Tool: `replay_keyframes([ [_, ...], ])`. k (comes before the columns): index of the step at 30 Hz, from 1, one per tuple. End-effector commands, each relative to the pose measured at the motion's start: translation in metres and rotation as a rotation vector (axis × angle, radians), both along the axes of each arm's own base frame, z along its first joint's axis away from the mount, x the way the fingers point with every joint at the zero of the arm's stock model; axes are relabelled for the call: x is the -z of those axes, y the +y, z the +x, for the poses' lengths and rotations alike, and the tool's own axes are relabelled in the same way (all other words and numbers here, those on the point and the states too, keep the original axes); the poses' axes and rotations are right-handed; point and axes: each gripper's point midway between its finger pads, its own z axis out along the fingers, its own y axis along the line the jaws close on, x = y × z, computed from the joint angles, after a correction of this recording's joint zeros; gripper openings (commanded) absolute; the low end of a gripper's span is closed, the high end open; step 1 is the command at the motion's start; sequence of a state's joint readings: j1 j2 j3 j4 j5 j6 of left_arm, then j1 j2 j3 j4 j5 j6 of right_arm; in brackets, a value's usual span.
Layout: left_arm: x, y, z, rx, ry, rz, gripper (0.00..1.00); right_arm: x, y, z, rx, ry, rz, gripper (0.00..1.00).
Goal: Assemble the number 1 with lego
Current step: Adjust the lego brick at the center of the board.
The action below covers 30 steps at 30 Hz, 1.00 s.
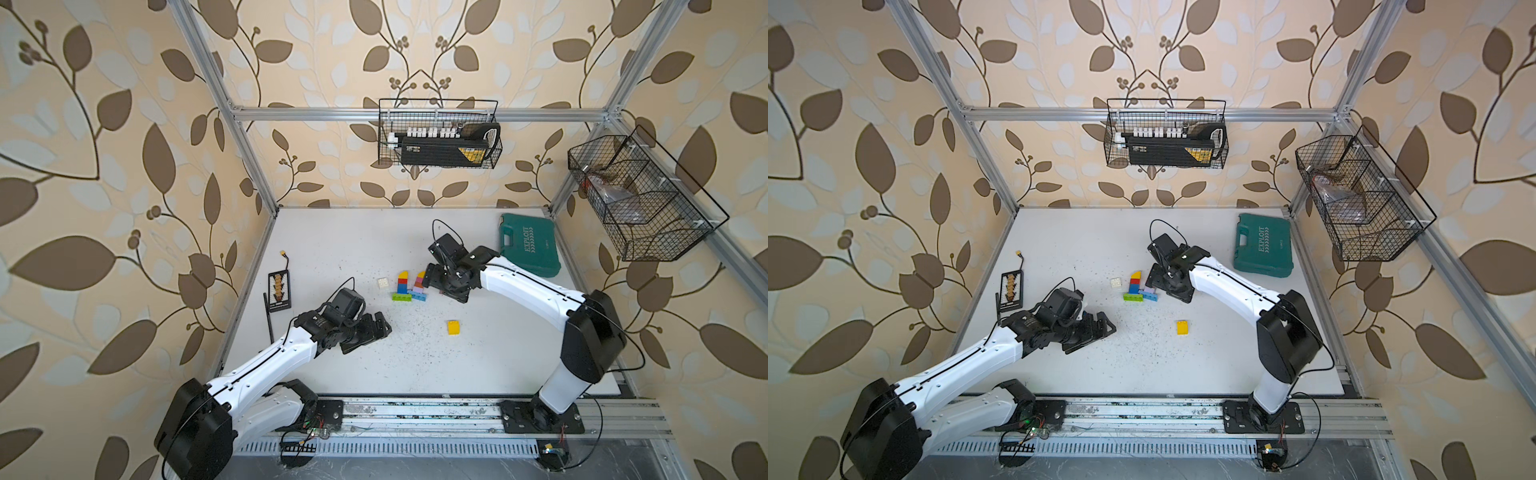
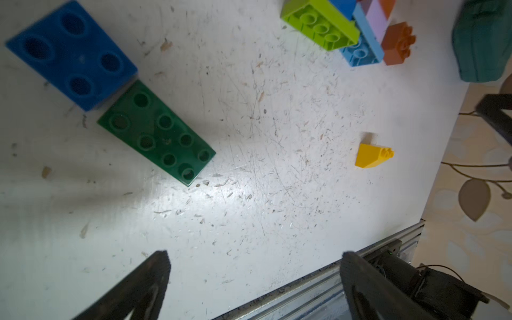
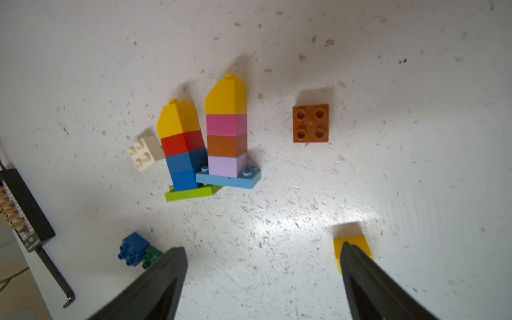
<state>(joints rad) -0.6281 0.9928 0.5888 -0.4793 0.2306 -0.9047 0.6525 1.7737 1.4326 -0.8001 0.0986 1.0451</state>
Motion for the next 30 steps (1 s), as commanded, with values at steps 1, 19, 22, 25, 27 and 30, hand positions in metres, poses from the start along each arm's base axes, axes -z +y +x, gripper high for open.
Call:
replay_keyframes([
  [1,-0.017,0.004,0.010,-0.040,-0.104,-0.032,0.99,0.009,0.002,0.012,0.069,0.023,-0.064,0.89],
  [19,-0.031,0.006,0.009,-0.028,-0.179,-0.062,0.99,0.073,0.028,0.048,0.092,0.093,-0.159,0.68],
  [22,-0.031,0.005,0.010,-0.026,-0.181,-0.063,0.99,0.081,0.031,0.050,0.082,0.105,-0.153,0.61],
  [25,-0.030,0.006,0.010,-0.027,-0.181,-0.060,0.99,0.087,0.027,0.047,0.064,0.121,-0.171,0.55],
  [27,-0.031,0.005,0.011,-0.026,-0.181,-0.062,0.99,0.089,0.022,0.047,0.048,0.125,-0.184,0.52],
  [30,-0.030,0.005,0.011,-0.027,-0.181,-0.061,0.99,0.092,0.020,0.049,-0.002,0.132,-0.190,0.43],
])
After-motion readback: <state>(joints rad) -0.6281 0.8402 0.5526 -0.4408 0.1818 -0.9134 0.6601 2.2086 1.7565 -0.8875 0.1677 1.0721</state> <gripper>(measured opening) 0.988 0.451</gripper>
